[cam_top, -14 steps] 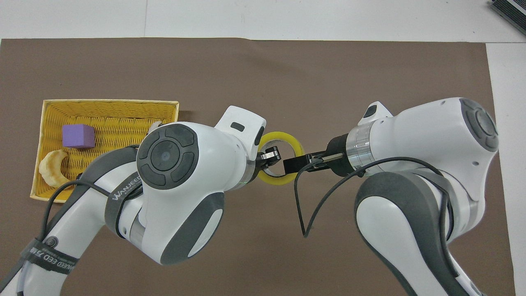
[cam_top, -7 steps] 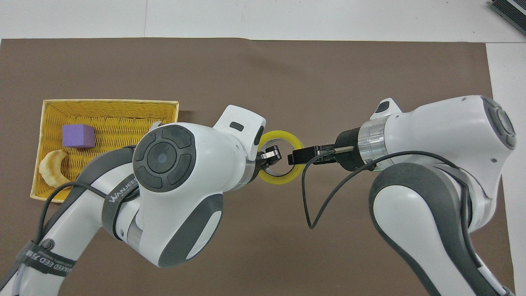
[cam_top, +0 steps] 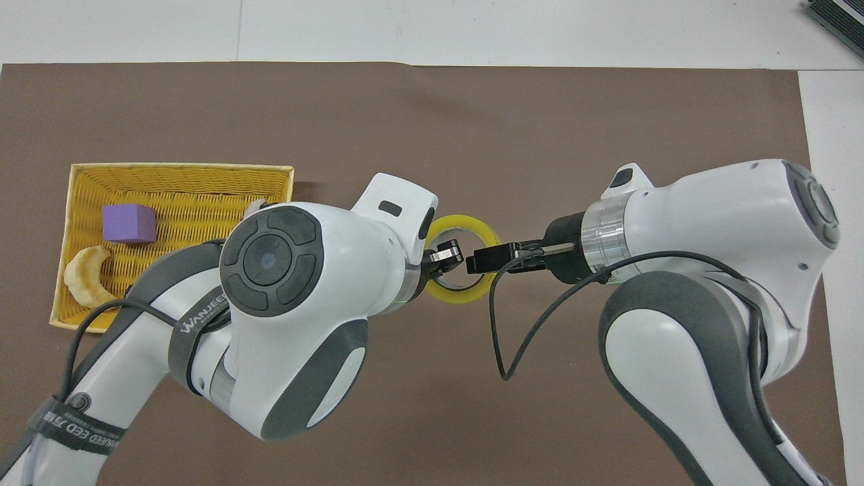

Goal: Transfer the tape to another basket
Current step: 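Open the left gripper and release the tape to the right gripper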

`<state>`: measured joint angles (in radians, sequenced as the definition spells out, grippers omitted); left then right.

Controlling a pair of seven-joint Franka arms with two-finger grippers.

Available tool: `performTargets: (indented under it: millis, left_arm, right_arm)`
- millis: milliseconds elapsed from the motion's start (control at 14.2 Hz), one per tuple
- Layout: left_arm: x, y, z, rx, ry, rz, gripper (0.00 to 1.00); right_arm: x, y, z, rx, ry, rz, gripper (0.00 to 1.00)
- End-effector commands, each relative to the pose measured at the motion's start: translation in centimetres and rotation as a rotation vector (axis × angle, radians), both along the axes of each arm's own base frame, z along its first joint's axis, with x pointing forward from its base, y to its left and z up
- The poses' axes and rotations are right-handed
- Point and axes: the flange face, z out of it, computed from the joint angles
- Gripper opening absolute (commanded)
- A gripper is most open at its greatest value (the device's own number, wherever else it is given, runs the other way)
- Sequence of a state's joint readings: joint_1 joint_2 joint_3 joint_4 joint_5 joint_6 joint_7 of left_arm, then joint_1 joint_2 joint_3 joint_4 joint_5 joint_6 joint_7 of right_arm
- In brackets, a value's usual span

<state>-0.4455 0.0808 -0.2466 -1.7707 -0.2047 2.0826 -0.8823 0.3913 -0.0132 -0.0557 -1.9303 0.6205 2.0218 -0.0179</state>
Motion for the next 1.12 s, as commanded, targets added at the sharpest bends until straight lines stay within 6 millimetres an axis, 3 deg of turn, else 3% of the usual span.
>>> performTargets:
  millis: [0,281,351,491,561,632,702,772,1053]
  left_arm:
    - [-0.57,-0.45,1.51,-0.021,-0.001,0.007,0.0]
    - [-0.52,-0.47,1.7,-0.025,-0.005,0.009,0.0]
    - [-0.52,-0.47,1.7,-0.025,-0.005,0.009,0.0]
    - [-0.5,-0.48,1.73,-0.026,-0.008,0.008,0.0]
    - [-0.49,-0.48,1.75,-0.027,-0.009,0.008,0.0]
    - [-0.45,-0.4,1.65,-0.024,-0.014,-0.011,0.0]
    - [-0.39,-0.33,1.59,-0.024,-0.015,-0.013,0.57]
    - [-0.34,-0.35,1.72,-0.029,-0.016,-0.003,1.0]
    - [-0.35,0.11,2.38,-0.035,-0.022,-0.004,1.0]
  right_arm:
    - [-0.58,0.35,-0.53,0.014,-0.026,0.002,1.0]
    - [-0.88,0.37,-0.94,0.006,-0.029,0.016,1.0]
    - [-0.97,0.23,-1.23,0.003,-0.025,0.018,0.89]
    - [-1.1,0.06,-1.35,0.001,-0.013,0.012,0.09]
    - [-1.07,-0.09,-1.38,0.0,-0.008,0.007,0.0]
    - [-1.03,-0.16,-1.31,0.001,-0.002,-0.003,0.0]
    - [-1.04,-0.07,-1.24,0.001,0.005,-0.014,0.0]
    - [-0.97,-0.04,-1.18,0.001,0.004,-0.016,0.0]
    - [-0.65,-0.38,-0.75,0.003,-0.004,-0.021,0.0]
